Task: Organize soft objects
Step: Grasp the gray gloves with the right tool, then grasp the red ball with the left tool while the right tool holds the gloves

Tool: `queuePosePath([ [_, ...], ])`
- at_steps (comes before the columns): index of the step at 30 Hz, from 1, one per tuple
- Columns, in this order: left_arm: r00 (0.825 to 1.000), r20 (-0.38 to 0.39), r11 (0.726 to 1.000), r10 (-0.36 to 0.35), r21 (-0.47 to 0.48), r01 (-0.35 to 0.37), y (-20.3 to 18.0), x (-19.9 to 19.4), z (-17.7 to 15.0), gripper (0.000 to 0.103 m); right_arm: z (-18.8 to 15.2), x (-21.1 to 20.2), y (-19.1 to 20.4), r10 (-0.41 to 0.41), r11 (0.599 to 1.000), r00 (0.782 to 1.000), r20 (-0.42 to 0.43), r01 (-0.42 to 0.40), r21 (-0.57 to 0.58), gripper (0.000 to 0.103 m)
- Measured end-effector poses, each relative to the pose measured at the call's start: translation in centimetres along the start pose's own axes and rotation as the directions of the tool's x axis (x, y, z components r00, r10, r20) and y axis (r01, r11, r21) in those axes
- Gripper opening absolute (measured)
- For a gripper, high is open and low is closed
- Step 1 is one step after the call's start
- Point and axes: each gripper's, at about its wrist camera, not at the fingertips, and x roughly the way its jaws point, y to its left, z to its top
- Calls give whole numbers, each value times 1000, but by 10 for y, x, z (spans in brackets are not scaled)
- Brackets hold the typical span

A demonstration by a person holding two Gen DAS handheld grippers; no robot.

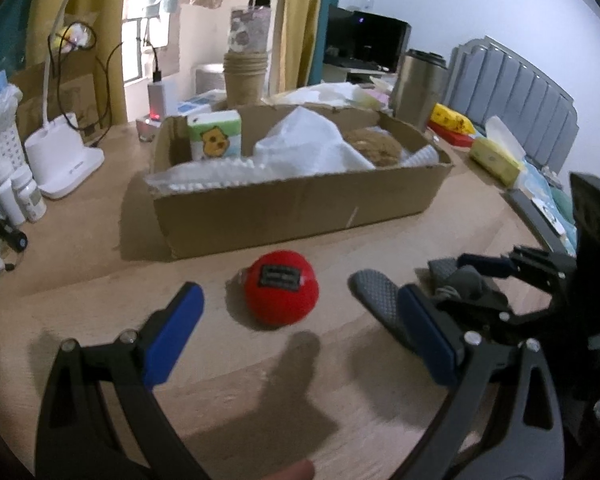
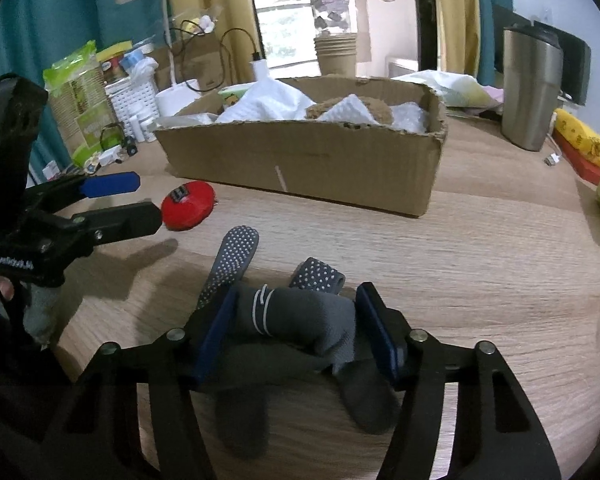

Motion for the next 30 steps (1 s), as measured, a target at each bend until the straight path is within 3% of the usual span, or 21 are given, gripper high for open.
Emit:
queuePosePath([
  [12,997,-56,998,62,34,-60,-3,24,11,98,4,-2,-21,-108,993,994,22,107,56,57],
  [17,994,-66,996,84,46,-81,-3,29,12,97,4,-3,-24,-101,993,995,27,99,60,58],
  [19,995,-69,997,76,36,-74,0,30,12,92,5,-3,-23,-103,993,994,28,101,53,58],
  [21,994,-78,996,82,37,-80,1,32,12,73,5,-3,-23,-100,994,995,28,98,52,58],
  [24,991,-107,995,78,64,-71,-2,37,11,61,4,-3,-23,-96,994,995,28,94,54,58],
  [30,992,-105,993,71,97,-61,-9,37,10,50,4,-3,-17,-79,996,996,33,78,33,58],
])
